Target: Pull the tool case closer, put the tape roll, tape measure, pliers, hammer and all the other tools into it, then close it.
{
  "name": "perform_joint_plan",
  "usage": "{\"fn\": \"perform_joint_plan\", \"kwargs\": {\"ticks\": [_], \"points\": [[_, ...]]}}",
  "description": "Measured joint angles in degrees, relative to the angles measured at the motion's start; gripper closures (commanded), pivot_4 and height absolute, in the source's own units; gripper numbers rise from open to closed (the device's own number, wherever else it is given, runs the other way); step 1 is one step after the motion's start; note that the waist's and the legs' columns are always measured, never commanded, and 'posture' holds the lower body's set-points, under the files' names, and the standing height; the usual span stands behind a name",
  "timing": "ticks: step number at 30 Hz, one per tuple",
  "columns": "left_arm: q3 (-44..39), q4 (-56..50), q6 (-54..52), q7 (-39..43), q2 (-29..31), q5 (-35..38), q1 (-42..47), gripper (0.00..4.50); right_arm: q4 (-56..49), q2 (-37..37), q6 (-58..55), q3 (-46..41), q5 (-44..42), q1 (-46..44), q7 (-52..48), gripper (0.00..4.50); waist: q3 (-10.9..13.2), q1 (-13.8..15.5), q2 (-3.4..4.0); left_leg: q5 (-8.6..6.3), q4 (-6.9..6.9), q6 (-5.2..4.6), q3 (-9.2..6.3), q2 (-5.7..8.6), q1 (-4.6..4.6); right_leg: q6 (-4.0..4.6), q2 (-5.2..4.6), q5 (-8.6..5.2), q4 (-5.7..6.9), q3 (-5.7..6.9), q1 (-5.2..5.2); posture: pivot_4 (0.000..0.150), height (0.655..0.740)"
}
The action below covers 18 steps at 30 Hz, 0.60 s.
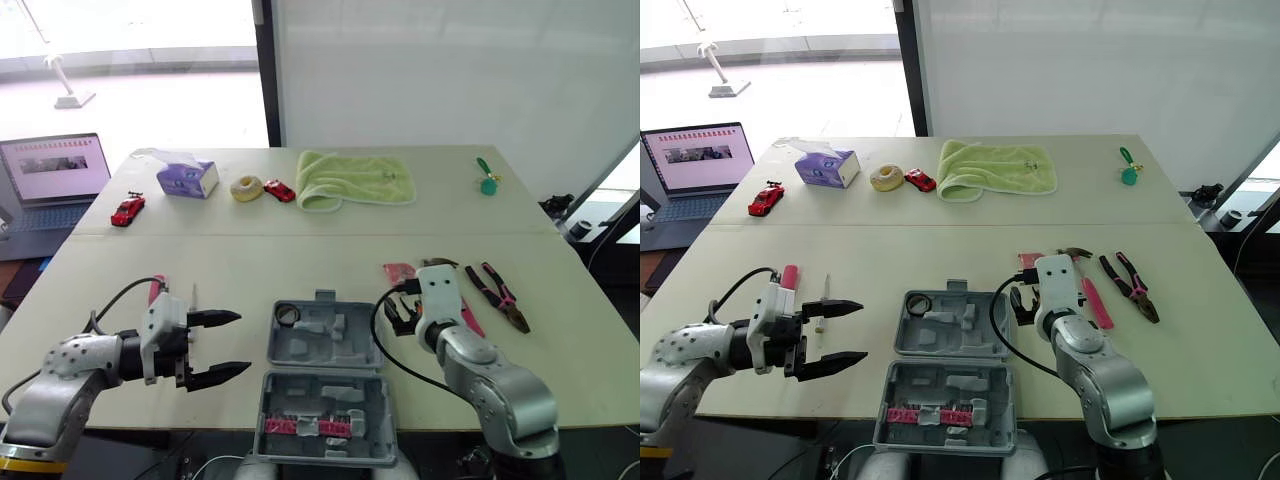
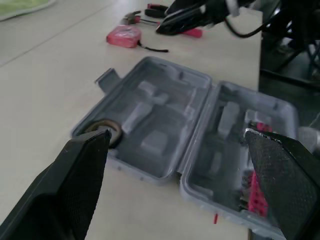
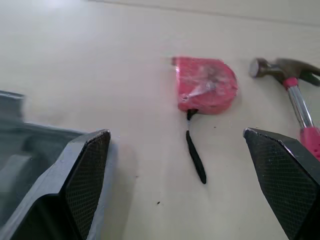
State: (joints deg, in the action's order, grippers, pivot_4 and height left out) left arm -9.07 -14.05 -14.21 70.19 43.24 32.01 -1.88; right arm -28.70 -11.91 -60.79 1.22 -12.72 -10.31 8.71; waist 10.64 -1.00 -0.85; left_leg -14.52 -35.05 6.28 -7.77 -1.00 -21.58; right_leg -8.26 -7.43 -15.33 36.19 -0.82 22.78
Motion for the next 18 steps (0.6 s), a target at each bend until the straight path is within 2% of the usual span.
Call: {"fn": "perform_joint_plan", "kwargs": {"ticks": [7,14,17,18], "points": [[1.6,-2.3,0.8,-0.3,-1.8,0.2,0.2,0.03,19.6,2.6,10.6,0.5,5.9,-6.8,1.1,0.00,0.0,-1.2,0.07,0.00,0.05,-0.01,0.00,-0.02,0.06,-0.17,0.06,0.09,0.05,-0.03,0.03,0.150,0.7400],[1.6,-1.3,3.1,-0.1,-1.8,-1.2,-0.7,0.03,28.8,4.0,15.8,-0.6,7.8,-9.9,0.4,0.00,0.0,-1.6,0.10,-0.01,0.04,-0.04,0.00,-0.02,0.08,-0.17,0.07,0.09,0.06,-0.05,0.03,0.150,0.7400],[1.6,-1.3,3.2,-0.5,-1.8,-1.3,-0.6,0.00,31.5,4.1,18.1,-0.8,8.1,-11.0,-0.3,0.82,0.0,-1.6,0.10,-0.01,0.03,-0.04,0.00,-0.03,0.09,-0.17,0.07,0.09,0.06,-0.06,0.01,0.150,0.7400],[1.6,-1.3,3.2,-0.5,-1.8,-1.3,-0.5,0.00,32.7,4.1,19.0,-0.6,8.2,-11.6,-0.7,1.27,0.0,-1.6,0.10,-0.01,0.03,-0.04,0.00,-0.03,0.09,-0.17,0.07,0.09,0.06,-0.06,0.01,0.150,0.7400]]}}
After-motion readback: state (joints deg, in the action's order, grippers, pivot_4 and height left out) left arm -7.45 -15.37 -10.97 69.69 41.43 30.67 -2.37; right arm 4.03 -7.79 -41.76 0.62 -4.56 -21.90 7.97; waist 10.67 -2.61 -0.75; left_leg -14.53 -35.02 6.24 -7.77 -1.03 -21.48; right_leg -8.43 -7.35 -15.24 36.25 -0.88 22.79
